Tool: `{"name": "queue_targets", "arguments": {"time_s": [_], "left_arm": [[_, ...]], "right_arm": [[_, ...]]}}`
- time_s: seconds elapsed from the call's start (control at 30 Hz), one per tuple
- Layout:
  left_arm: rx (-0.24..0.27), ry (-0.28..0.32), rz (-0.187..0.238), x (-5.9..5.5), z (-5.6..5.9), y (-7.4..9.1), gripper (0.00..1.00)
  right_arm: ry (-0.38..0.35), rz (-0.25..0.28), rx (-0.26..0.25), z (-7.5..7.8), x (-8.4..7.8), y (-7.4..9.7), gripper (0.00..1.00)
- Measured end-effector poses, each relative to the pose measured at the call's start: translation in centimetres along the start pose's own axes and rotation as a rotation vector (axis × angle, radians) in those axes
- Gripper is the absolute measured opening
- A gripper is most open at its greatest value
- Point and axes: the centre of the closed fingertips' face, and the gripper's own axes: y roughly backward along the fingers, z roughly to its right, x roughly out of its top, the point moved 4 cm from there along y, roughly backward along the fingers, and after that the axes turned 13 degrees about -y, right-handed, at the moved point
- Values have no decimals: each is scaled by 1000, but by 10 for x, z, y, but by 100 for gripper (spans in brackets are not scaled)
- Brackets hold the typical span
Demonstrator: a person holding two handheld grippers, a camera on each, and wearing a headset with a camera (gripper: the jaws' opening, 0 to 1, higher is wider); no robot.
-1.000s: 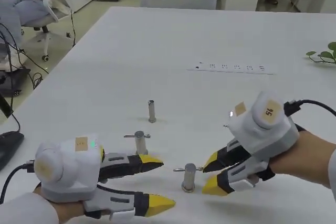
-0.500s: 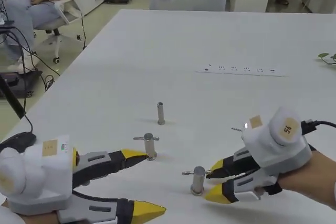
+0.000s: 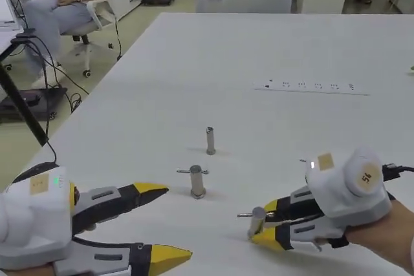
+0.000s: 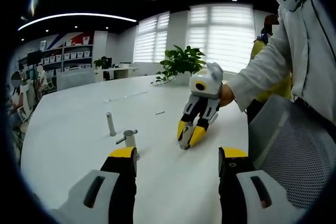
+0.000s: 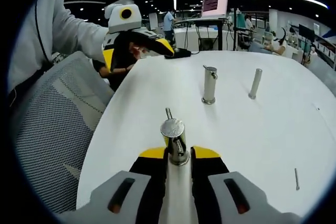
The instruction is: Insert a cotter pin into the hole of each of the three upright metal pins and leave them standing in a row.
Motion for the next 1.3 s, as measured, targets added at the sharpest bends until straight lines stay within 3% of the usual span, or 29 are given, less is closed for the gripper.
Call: {"name": "queue_targets", "arguments": {"time_s": [0.1,0.63,1.03,1.3], "left_arm": [[5,-1,1,1,0,1,63],[14,-4,1,2,-2,1,62],[25,-4,-1,2,-5,4,61],[35,-2,-3,0,-5,8,61]], "right_arm": [[45,13,0,-1,0,-1,16],[66,46,-32,9,6,0,12],[54,91,-70,33,33,-9,12],[53,89,-79,45,40,-14,12]]}}
